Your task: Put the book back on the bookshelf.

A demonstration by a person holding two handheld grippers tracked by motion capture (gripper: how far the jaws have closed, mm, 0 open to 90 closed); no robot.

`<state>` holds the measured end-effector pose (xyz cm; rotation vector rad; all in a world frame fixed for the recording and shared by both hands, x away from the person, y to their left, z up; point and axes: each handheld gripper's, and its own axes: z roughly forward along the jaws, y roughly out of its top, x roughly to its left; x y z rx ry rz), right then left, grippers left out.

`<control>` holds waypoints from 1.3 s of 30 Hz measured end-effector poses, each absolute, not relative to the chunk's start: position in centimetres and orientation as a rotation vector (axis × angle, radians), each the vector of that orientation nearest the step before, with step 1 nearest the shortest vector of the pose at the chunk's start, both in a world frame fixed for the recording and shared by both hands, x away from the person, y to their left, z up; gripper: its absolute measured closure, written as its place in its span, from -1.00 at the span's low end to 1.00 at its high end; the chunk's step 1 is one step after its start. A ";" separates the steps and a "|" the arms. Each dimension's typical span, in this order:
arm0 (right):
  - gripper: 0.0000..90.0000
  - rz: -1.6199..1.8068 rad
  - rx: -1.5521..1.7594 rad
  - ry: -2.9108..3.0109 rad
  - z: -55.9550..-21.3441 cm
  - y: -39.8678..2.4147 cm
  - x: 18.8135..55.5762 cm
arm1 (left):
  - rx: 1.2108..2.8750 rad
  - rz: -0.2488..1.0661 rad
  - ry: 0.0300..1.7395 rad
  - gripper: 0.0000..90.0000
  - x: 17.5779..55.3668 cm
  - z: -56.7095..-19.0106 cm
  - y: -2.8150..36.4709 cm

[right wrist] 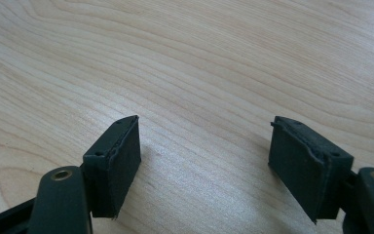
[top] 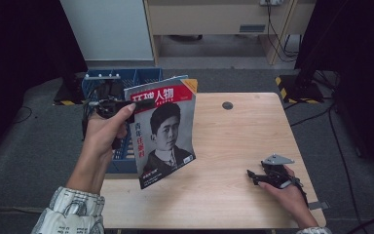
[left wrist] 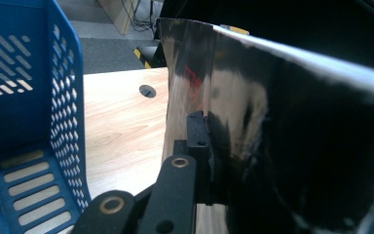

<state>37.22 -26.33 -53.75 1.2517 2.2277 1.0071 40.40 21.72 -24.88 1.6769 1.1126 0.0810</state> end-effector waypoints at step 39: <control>-0.40 1.005 1.245 2.227 -53.8 -26.3 37.2 | 1.612 0.187 1.186 0.92 39.6 -23.0 27.9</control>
